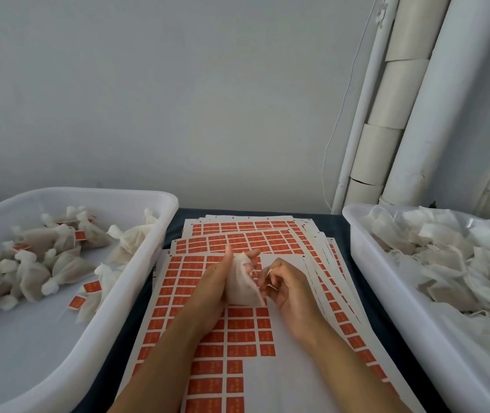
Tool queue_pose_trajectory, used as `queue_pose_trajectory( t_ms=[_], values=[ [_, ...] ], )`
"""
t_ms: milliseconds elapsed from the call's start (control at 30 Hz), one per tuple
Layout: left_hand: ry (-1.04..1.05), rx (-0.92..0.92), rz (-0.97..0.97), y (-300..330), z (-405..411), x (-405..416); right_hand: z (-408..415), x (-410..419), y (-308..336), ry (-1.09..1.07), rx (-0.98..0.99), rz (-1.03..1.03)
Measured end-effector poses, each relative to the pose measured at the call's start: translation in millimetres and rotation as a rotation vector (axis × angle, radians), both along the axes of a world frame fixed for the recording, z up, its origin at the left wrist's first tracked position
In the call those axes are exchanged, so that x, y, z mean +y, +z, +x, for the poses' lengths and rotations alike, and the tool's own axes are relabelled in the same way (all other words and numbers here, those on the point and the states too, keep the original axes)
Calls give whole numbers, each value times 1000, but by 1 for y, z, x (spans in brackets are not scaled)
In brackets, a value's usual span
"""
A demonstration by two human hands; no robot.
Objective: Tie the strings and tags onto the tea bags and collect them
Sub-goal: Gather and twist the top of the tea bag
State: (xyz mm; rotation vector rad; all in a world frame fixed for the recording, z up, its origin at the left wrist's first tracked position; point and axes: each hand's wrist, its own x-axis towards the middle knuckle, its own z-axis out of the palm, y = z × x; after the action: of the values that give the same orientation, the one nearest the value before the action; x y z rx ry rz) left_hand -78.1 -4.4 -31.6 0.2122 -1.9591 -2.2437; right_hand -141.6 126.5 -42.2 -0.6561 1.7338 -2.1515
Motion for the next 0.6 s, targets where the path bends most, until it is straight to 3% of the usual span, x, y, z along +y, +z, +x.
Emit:
queue_pose_trajectory(
  t_ms=[100, 233, 433, 600],
  values=[
    [-32, 10, 131, 3, 6, -2, 1, -7, -5, -58, 36, 61],
    [25, 69, 130, -1, 5, -2, 4, -6, -5, -85, 63, 79],
    [158, 120, 31, -7, -1, -2, 6, -5, 0, -216, 163, 90],
    [258, 99, -191, -11, -1, 3, 4, -6, 0, -262, 218, 180]
  ],
)
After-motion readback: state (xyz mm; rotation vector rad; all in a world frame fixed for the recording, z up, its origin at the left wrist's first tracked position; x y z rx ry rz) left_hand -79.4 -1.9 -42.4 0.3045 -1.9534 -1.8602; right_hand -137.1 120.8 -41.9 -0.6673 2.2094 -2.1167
